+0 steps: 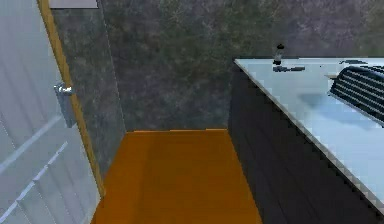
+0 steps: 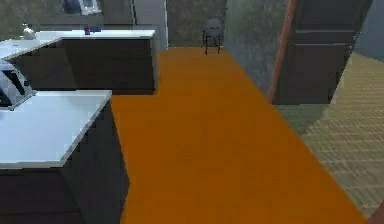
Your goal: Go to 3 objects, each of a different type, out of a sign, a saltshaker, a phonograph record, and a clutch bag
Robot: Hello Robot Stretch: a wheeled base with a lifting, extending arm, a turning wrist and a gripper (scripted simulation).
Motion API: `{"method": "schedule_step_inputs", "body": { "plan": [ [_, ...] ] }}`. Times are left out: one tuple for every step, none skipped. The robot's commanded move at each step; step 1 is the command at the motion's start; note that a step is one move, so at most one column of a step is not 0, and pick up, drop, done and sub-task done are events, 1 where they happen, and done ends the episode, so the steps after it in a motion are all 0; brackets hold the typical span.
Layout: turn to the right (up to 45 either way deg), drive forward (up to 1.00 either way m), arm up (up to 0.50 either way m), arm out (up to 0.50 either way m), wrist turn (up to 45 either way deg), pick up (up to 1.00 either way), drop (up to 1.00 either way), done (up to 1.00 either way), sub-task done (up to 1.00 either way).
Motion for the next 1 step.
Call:
{"method": "schedule_step_inputs", "body": {
  "plan": [
    [0.0,1.0,0.0,0.0,0.0,0.0,0.0,0.0,0.0]
  ]
}}
